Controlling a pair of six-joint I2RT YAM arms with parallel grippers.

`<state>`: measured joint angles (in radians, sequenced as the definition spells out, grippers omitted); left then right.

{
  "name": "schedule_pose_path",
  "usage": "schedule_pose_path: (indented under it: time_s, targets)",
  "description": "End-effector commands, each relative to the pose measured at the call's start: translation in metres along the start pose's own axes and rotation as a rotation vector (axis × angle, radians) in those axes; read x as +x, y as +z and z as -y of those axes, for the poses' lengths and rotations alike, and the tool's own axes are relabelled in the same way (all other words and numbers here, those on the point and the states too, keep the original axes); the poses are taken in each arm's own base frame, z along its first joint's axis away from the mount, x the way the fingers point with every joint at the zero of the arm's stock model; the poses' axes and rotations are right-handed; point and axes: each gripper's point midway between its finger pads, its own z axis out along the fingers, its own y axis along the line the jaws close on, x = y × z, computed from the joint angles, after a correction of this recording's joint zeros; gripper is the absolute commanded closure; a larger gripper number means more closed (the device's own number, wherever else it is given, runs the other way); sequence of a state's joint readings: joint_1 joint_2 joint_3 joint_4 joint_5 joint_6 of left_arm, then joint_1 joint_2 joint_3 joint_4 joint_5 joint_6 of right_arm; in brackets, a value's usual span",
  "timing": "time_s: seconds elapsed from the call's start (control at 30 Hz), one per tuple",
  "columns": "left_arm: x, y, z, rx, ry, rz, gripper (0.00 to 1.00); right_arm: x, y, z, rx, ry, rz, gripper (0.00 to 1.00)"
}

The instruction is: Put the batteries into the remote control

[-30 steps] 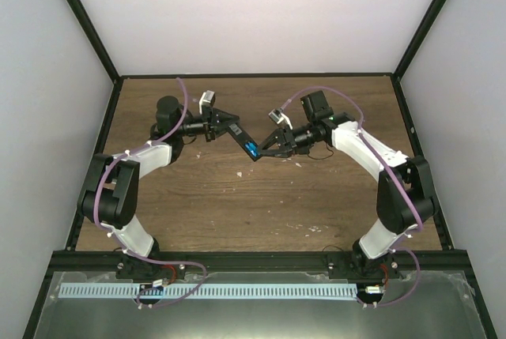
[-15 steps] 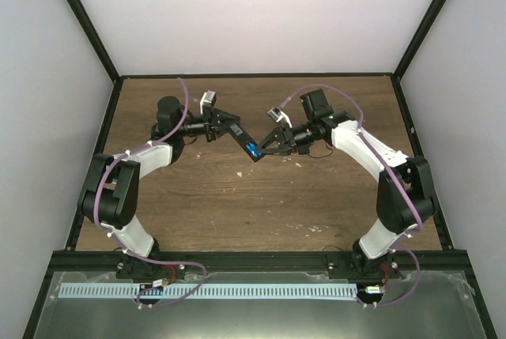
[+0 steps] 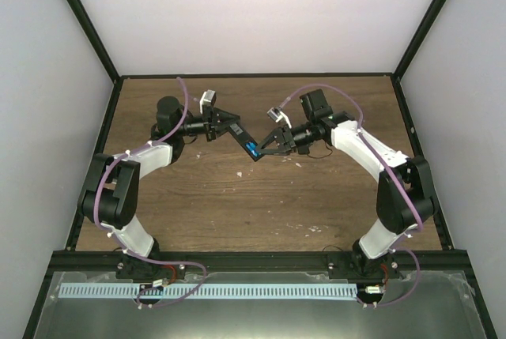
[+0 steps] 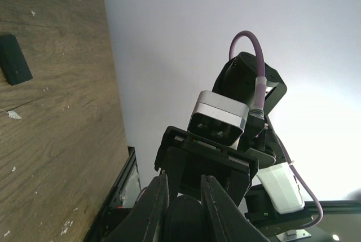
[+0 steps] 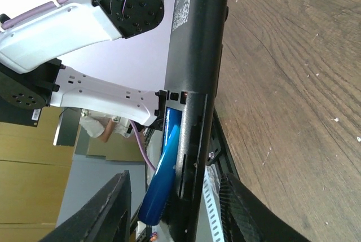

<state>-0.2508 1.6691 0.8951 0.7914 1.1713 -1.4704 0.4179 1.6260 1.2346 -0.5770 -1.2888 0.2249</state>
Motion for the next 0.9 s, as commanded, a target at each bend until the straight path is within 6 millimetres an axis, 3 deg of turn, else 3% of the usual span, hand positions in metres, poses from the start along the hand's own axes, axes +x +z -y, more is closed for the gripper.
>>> schedule_pose_path:
  time_s: [0.0,0.87]
  targets:
    - [0.0021,0.0014,0.0022,0.012,0.018,-0.005,1.0,-0.0039,0.0001,-0.0132,-0.004,-0.076,0.008,0.64]
    - [0.0044,0.0012,0.0057,0.024,0.037,-0.014,1.0,-0.0103,0.0087,-0.0127,-0.011,-0.073,-0.009,0.74]
